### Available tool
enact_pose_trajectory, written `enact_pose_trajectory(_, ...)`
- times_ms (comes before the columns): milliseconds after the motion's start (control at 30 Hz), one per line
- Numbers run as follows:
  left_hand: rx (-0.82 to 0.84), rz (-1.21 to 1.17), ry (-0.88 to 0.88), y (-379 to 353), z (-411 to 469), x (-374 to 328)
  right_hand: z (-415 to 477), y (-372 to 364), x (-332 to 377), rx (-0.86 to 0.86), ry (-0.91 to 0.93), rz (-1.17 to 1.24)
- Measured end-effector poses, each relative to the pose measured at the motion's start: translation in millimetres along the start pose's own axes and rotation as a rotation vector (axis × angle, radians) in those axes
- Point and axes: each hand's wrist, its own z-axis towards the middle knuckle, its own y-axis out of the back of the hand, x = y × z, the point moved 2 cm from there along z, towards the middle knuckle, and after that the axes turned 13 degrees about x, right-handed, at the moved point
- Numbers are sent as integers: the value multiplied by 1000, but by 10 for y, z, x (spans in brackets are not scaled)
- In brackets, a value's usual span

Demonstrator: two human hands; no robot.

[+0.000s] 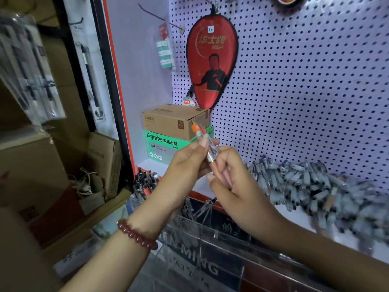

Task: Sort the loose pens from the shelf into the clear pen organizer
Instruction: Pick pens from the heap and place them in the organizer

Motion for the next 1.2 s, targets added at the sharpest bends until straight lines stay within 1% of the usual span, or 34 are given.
enact_pose_trajectory(233,-60,-124,74,-76,-83,78,-119,-3,41,74,-48,-84)
enact_pose_trajectory(400,-71,-219,52,-50,-137,87,-124,13,36,93,-164,-120)
enact_pose_trajectory(500,-57,-158,-2,-27,-176,69,-125,27,42,103,-168,-214)
enact_pose_trajectory(567,-66,-99,-60,4,-189,6,-131,53,57,41,-152,-245)
enact_pose_trajectory(600,-58,-51,-87,18,-189,-30,-124,67,56,-6,-142,-211)
enact_pose_trajectory(633,-35,4,-103,13,-196,-68,-113,79,78,-48,-130,-125)
enact_pose_trajectory(700,19,105,-82,-24,-208,-97,-73,102,101,-82,-145,113)
enact_pose_trajectory(767,83,188,-53,-86,-228,-79,-58,102,140,-35,-188,349)
enact_pose_trajectory(800,124,227,-53,-116,-243,-61,-60,89,146,-6,-201,426)
enact_pose_trajectory(900,220,303,-32,-138,-273,7,-74,53,124,11,-219,480)
enact_pose_trajectory(1000,308,404,-43,-128,-291,56,-69,49,111,-64,-241,504)
enact_pose_trajectory(1100,328,470,-68,-125,-287,102,-48,57,145,-131,-208,500)
enact_pose_trajectory(1200,299,507,-74,-71,-220,90,-36,148,91,-270,-216,410)
